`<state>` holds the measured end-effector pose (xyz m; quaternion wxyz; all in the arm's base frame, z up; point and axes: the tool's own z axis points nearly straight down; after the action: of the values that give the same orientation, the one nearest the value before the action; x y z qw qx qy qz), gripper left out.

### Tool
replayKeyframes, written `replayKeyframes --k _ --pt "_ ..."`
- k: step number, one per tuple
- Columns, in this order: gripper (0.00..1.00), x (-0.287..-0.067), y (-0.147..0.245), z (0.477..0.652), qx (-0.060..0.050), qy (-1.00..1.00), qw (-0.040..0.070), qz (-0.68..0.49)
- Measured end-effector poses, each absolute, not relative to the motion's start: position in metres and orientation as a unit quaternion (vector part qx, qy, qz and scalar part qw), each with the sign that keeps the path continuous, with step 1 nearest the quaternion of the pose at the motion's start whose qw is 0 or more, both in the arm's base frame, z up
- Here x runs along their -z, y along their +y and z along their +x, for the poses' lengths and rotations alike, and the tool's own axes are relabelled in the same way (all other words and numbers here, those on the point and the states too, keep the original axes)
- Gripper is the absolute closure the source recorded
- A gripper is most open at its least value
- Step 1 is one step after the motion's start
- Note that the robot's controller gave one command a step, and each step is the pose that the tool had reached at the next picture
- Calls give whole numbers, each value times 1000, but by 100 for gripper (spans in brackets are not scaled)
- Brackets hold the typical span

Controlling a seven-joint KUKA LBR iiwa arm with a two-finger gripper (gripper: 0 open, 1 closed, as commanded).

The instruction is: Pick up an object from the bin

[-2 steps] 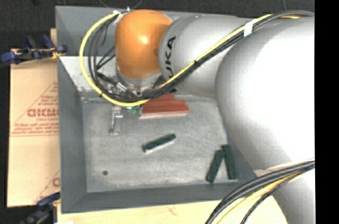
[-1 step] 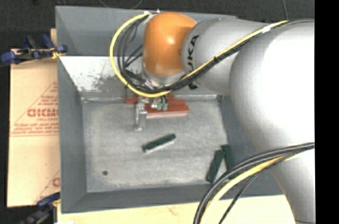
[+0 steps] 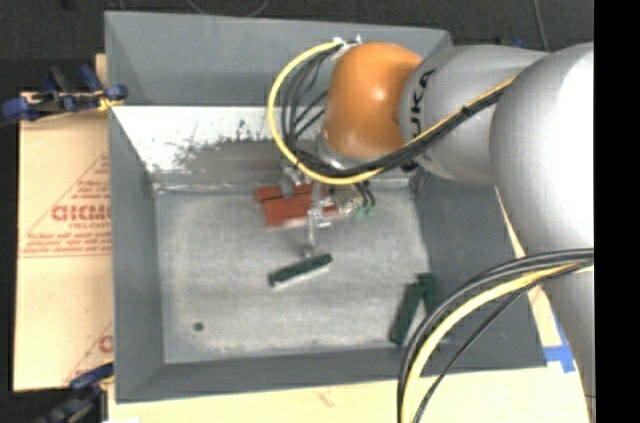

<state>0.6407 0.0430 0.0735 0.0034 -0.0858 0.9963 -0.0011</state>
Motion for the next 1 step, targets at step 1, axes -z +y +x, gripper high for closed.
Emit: replayKeyframes --k 1 --pt "0 -73 24 649 -1 999 5 -37"
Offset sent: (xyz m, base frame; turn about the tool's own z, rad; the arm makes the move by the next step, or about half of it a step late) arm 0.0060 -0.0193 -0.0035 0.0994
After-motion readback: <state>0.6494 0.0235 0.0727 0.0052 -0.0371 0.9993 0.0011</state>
